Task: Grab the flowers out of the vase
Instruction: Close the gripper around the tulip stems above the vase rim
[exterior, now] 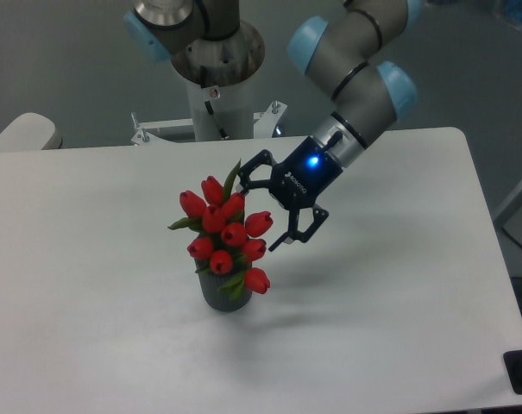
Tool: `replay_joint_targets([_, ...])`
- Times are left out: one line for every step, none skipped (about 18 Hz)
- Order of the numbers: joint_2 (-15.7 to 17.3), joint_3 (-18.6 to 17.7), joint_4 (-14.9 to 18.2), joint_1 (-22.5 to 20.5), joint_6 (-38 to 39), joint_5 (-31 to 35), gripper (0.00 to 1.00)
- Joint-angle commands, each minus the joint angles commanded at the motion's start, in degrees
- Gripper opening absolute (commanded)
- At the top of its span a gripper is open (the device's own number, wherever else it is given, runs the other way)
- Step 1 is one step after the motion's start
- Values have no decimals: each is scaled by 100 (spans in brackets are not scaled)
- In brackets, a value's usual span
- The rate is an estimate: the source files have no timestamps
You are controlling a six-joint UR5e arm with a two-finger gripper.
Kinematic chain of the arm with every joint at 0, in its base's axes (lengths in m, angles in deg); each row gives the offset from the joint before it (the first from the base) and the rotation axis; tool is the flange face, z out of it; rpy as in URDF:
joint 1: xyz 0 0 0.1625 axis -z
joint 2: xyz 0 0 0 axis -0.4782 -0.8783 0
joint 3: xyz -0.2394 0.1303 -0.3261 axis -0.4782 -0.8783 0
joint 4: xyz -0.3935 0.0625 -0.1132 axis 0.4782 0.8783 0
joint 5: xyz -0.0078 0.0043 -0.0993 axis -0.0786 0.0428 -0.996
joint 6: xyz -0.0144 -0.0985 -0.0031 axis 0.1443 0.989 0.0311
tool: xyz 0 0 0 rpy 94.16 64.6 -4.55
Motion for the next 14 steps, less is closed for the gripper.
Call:
replay_joint_targets([-9, -9, -79, 17, 9, -9, 100])
replay_joint_targets([-17, -35, -123, 70, 0, -9, 100])
replay_joint_targets([-18, -53, -132, 114, 0, -9, 100])
replay_joint_targets([-35, -53, -185, 166, 0, -17, 100])
replay_joint_targets([-44, -53, -307, 237, 9, -18, 100])
replay_joint_targets([-61, -71, -439, 290, 61, -26, 100])
replay_joint_targets([-88, -97, -527, 325, 61, -26, 100])
replay_joint_targets([-105, -123, -580, 334, 61, -44, 100])
replay_joint_targets([-114, -123, -589, 334, 61, -44, 100])
replay_joint_targets([-132, -123, -598, 334, 61, -53, 100])
replay_joint_targets([-149, -123, -651, 351, 53, -79, 100])
replay_joint_targets([-193, -123, -738, 404, 61, -97, 100])
replay_joint_targets([-211, -150, -835, 413, 61, -97, 100])
replay_joint_targets([-220, -185, -897, 413, 61, -97, 100])
